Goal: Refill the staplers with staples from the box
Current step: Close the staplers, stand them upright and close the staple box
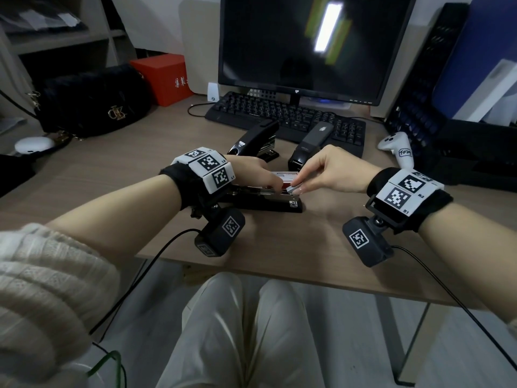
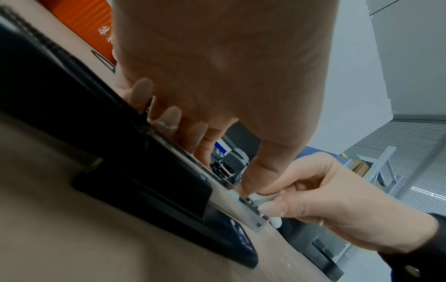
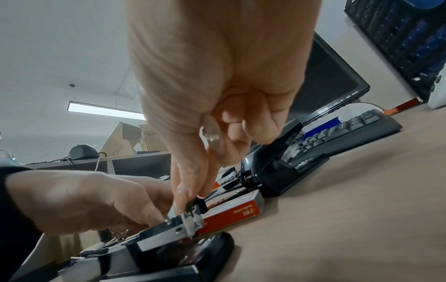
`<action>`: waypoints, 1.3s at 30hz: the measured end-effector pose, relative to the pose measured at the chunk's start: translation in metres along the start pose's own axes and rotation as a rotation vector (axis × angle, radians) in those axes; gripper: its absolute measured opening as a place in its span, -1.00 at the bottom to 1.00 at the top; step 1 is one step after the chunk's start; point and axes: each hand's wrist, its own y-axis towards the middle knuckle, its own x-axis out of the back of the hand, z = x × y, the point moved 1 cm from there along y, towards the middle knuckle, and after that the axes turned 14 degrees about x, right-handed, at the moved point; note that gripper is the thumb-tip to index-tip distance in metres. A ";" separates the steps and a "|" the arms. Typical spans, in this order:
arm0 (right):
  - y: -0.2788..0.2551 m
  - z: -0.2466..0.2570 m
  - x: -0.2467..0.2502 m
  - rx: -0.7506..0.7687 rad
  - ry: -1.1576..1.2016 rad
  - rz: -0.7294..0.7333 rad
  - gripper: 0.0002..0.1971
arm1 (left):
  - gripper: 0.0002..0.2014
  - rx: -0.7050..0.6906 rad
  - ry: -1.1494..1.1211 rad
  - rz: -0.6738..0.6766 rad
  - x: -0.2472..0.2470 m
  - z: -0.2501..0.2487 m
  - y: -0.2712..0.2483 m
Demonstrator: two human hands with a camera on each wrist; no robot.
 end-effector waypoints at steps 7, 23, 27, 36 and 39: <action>0.000 0.001 0.000 -0.004 0.000 0.007 -0.83 | -0.55 0.016 -0.043 0.020 0.001 0.002 0.000; 0.003 0.000 -0.010 0.044 0.023 -0.043 -0.86 | -0.84 -0.029 -0.236 0.099 0.002 0.004 -0.003; 0.004 0.005 -0.014 0.044 0.007 -0.033 -0.85 | -0.83 -0.026 -0.227 0.068 0.001 0.004 -0.003; 0.001 0.002 -0.017 0.070 0.018 -0.093 -0.81 | -0.73 -0.052 -0.164 -0.007 0.000 0.009 0.000; 0.001 0.004 -0.020 0.067 0.038 -0.122 -0.83 | -0.73 -0.071 -0.141 -0.038 0.001 0.012 0.002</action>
